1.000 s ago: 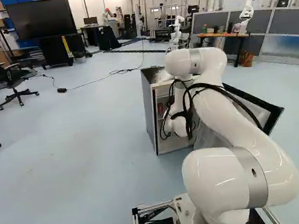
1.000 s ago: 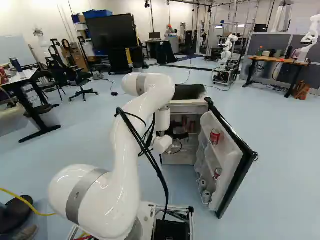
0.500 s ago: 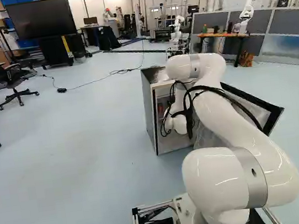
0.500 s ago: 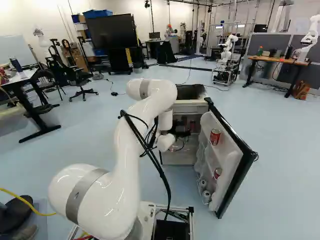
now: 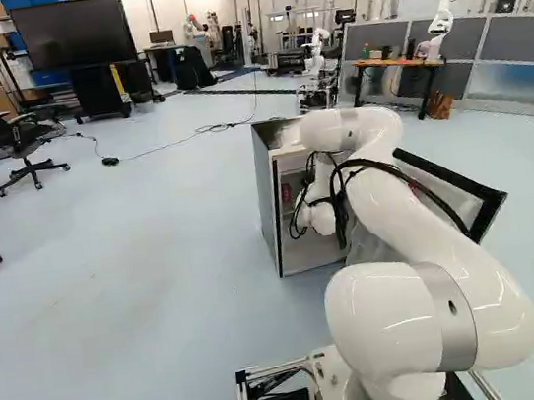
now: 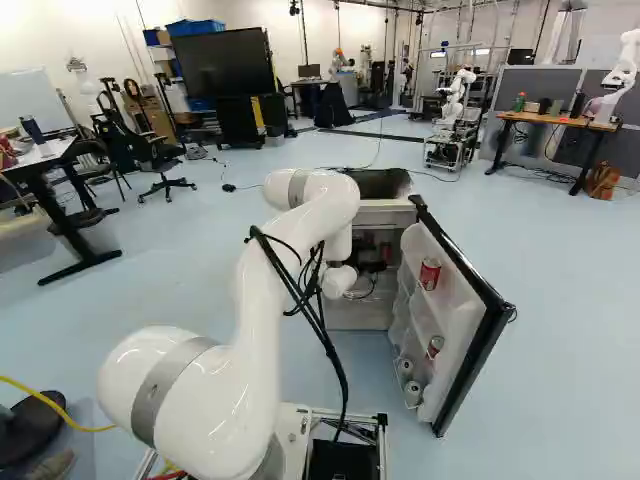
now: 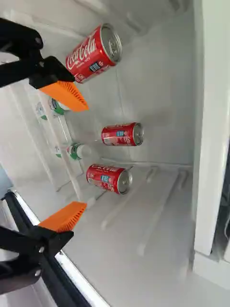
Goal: Grab a drink from the fridge
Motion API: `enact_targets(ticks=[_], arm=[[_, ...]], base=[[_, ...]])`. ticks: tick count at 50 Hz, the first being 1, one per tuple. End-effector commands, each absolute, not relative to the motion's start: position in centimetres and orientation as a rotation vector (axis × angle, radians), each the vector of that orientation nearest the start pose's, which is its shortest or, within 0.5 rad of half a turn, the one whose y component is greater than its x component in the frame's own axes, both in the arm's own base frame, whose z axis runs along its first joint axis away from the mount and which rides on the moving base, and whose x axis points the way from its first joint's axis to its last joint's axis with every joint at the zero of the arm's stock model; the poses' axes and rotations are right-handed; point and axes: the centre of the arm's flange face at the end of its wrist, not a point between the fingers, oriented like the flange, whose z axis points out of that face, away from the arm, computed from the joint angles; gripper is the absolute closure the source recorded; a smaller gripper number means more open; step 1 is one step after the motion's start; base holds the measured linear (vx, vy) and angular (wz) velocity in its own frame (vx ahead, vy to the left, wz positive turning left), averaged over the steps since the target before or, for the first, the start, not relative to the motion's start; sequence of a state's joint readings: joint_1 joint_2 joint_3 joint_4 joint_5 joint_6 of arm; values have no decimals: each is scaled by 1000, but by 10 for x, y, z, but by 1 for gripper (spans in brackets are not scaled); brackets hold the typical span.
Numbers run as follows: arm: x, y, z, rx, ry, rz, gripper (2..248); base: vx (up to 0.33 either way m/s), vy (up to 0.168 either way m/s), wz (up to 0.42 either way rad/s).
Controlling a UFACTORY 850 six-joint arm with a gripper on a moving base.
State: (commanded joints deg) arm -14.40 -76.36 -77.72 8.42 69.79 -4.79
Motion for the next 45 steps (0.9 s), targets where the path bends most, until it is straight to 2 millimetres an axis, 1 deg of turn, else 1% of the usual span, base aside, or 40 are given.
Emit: enact_targets(ticks=[45], arm=[[656, -218, -35, -2771, 537, -1948, 3]], base=[[0, 0, 0]])
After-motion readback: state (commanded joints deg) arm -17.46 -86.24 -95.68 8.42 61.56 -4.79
